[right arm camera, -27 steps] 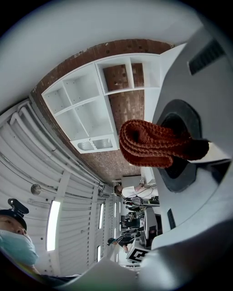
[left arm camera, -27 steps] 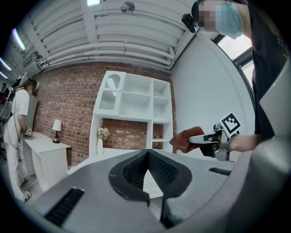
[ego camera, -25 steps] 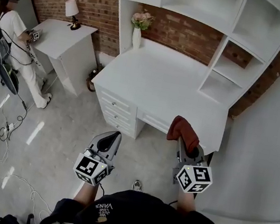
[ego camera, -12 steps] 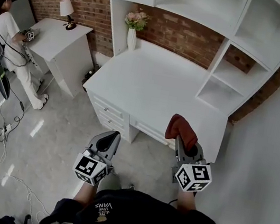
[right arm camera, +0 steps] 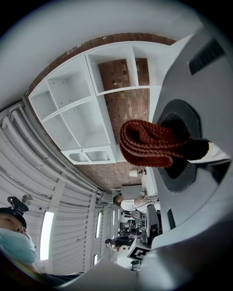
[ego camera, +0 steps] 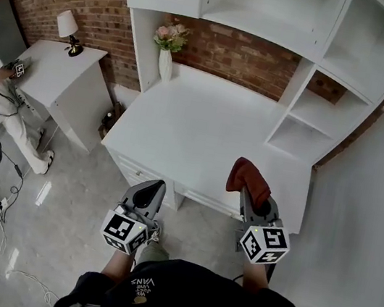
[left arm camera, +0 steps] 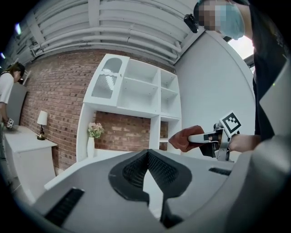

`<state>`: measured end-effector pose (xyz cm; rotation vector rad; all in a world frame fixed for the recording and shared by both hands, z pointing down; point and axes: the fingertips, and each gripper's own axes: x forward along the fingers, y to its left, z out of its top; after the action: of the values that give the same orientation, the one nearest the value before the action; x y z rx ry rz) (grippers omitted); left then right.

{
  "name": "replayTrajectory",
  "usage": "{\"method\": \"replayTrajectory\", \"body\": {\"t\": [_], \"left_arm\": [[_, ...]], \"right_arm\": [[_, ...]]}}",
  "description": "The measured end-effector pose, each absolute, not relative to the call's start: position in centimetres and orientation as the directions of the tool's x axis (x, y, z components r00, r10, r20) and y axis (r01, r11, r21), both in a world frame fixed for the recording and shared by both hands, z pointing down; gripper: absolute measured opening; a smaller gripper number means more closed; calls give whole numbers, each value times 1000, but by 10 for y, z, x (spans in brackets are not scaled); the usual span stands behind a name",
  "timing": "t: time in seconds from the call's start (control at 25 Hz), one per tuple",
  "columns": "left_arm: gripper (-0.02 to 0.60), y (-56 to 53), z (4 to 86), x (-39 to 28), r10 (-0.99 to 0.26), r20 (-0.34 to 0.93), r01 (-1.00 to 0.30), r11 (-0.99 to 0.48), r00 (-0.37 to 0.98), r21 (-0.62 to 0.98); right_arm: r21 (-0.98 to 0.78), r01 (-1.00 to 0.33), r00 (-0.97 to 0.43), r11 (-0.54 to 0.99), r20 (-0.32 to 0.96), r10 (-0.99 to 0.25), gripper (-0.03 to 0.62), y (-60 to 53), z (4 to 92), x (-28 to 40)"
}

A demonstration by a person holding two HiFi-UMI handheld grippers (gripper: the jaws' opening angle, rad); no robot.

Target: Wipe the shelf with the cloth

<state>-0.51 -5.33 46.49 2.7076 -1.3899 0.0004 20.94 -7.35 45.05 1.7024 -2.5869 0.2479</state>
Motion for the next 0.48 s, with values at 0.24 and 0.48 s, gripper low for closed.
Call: {"method": "replayTrajectory", "body": {"t": [0.24,0.48], "left_arm": [[5,-119,455,-34,-756,44,-756,-649,653,78],[5,-171,450,-62,-707,30,-706,-703,707,85]], "right_arm": [[-110,-944,-323,312,105,-940,66,-122,439,179],[-99,-964,-256,246,93,-962,66,-159,429,152]]}}
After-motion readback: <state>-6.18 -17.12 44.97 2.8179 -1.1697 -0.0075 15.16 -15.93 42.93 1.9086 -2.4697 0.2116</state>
